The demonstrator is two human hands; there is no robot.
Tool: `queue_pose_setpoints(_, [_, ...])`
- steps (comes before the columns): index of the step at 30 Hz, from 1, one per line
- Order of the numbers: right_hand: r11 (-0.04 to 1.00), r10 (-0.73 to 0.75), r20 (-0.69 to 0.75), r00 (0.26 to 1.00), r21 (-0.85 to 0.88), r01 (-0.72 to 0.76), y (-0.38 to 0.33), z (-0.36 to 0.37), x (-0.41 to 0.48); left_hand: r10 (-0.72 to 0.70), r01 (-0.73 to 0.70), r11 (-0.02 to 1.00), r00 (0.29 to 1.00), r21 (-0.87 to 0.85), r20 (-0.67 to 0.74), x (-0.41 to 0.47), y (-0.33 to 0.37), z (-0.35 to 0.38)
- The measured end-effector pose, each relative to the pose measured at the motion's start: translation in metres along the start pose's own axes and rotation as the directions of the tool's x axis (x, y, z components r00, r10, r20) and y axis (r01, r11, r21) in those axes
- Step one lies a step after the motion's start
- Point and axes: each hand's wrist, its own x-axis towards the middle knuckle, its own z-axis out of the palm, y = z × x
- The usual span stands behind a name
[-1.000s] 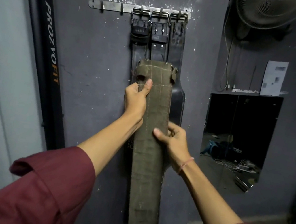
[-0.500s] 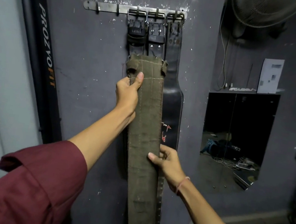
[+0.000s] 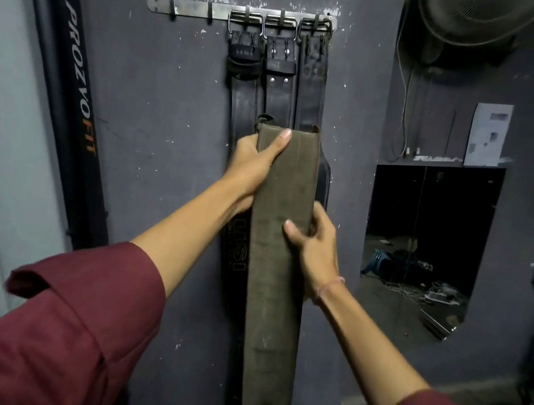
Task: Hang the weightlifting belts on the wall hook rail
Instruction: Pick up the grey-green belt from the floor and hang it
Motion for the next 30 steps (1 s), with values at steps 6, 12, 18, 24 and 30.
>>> queue_pose_setpoints(6, [0.995,-0.001,-0.173,0.985,0.098,0.019,-0.031,0.022,0.042,0.103,-0.098,0.994,0.99,0.057,-0.095,-0.062,-0.088,-0.01])
queue_pose_setpoints(12, [0.999,-0.016,-0.203,0.979,0.037,0.024,-0.036,0.014,0.07,-0.419,0.417,0.903,0.908,0.102,0.005,-0.17,-0.221,-0.042])
queue_pose_setpoints(18, [1.0,-0.001,-0.174,0.985,0.028,0.006,-0.028,0.014,0.062,-0.234,0.237,0.965,0.971,0.114,-0.041,-0.15,-0.186,-0.027])
queue_pose_setpoints(24, [0.997,0.055,-0.181,0.982,0.056,-0.046,-0.022,0.012,0.06,-0.169,0.168,0.983,0.986,0.076,0.004,-0.116,-0.156,-0.024])
queue_pose_setpoints(30, [0.999,-0.012,-0.119,0.993,0.036,0.016,-0.034,0.016,0.061,-0.389,0.376,0.908,0.921,0.184,0.036,-0.162,-0.204,-0.036])
